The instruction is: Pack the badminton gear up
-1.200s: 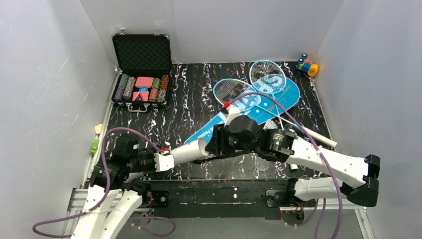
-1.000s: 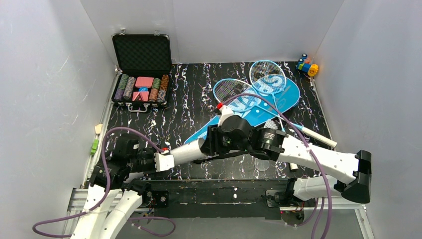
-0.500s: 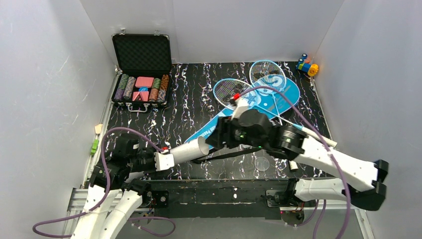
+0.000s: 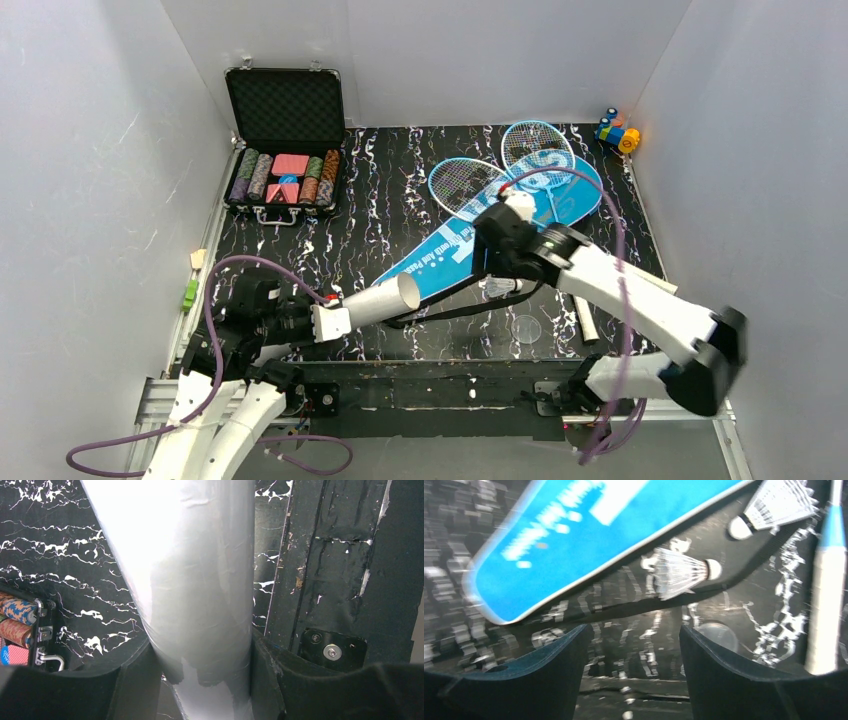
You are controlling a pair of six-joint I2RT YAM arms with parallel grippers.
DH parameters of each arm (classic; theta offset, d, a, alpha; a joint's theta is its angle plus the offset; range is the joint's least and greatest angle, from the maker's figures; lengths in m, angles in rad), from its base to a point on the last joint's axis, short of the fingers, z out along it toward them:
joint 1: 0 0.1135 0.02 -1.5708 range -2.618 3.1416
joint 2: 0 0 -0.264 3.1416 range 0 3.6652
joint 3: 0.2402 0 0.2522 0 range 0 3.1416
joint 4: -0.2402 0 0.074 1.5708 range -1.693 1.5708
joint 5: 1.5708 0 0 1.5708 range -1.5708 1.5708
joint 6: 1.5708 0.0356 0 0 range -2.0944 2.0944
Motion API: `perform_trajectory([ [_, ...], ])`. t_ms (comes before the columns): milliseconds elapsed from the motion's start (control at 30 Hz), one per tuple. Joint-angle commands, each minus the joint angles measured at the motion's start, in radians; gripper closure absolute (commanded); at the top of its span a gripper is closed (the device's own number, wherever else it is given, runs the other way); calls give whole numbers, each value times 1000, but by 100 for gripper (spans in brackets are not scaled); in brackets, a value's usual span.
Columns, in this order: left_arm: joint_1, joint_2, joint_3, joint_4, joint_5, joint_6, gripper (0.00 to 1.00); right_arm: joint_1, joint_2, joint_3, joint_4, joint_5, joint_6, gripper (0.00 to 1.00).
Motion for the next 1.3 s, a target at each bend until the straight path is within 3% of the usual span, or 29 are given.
perform_trajectory([
  [0,-4,-3,22,23,4,-10,56,-6,194,24,-101,167,-31,26],
  [300,-4,-15,23,17,-1,-16,56,-7,431,82,-77,277,-53,28],
  [600,-4,-16,26,19,1,-21,56,-7,521,56,-32,260,-44,34],
  [900,-4,-18,28,20,3,-29,56,-10,547,12,-7,262,-32,50],
  [1133,-4,-20,34,16,4,-33,56,-18,541,-27,2,267,-18,55],
  [1200,-3,-19,33,16,3,-33,56,-18,524,-33,0,269,-14,59],
  [1267,-4,-20,33,16,3,-35,56,-17,507,-36,-5,275,-10,72],
])
